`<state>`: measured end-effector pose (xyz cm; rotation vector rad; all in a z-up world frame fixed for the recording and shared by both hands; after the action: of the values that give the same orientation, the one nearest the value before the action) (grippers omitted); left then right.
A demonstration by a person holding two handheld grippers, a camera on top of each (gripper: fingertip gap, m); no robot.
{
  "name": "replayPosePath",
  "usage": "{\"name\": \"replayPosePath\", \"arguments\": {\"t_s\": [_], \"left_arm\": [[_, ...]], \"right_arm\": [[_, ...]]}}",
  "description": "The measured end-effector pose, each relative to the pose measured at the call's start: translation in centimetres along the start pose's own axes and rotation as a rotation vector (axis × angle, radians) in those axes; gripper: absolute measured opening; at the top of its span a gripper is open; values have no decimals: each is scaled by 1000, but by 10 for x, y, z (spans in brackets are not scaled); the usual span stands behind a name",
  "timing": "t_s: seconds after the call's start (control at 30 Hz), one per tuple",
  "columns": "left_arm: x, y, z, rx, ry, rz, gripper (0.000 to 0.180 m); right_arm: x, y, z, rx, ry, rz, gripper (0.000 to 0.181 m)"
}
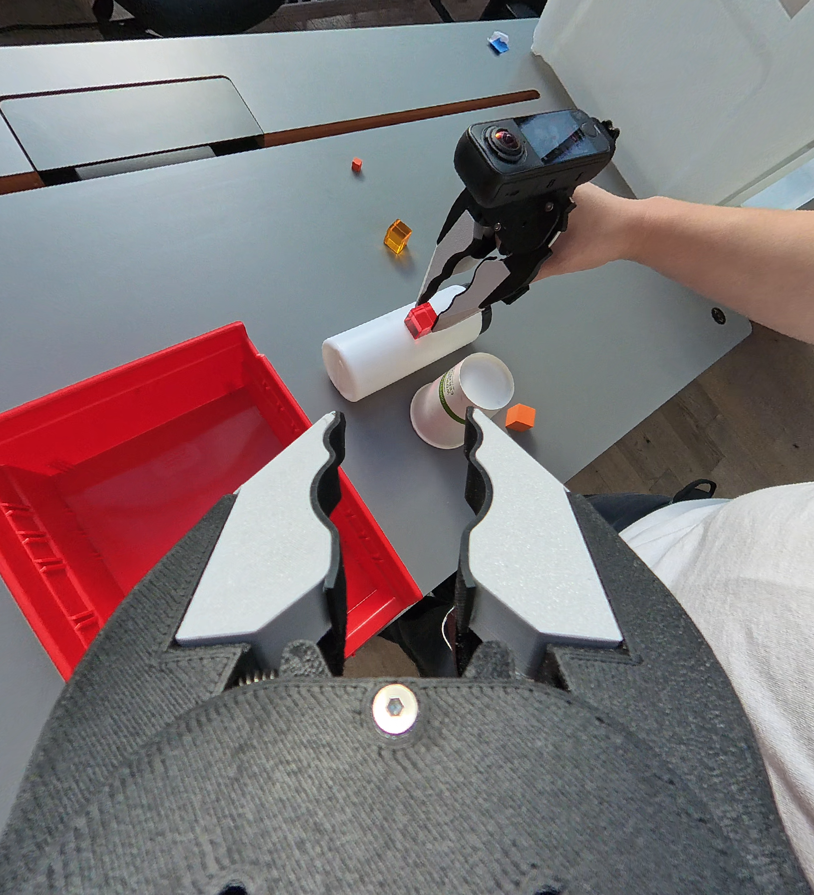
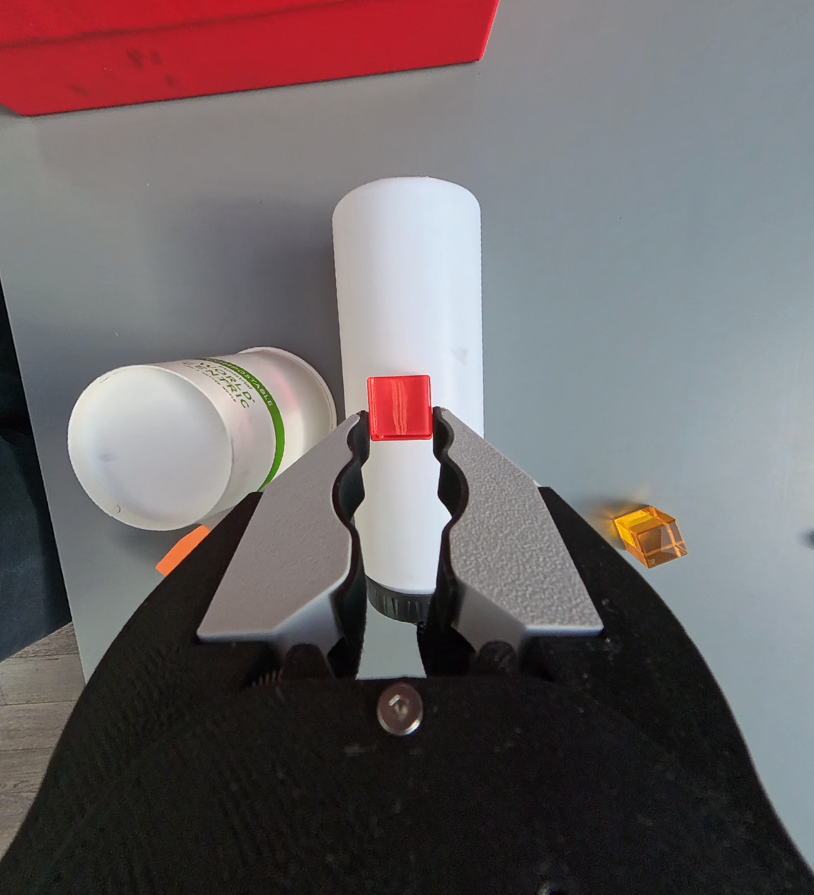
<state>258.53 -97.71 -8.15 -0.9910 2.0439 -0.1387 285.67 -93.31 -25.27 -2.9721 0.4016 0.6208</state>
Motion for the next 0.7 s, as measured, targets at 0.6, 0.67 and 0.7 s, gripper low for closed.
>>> {"name": "replayPosePath", "arguments": {"t_s": [0.6, 0.67, 0.7], "left_arm": [[0, 0, 2, 7, 2, 0, 49], [1, 1, 3, 9, 6, -5, 49], [2, 1, 4, 9, 9, -7, 49]], "right_arm": [[3, 1, -2, 12, -23, 16, 35], [-1, 3, 0, 10, -42, 2, 25], [-1, 3, 0, 29, -36, 2, 25]]}}
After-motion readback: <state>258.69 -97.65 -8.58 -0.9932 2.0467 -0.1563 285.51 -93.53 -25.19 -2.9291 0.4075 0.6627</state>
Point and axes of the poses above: each gripper's, where its closed fingertips meet, z out along the fingers, x out of its underside, y = z × x across the jaws, the point moved 8 cm from there along -z, back along the fingers, and after that the axes turned 10 degrees about -z, right-handed, at the moved point
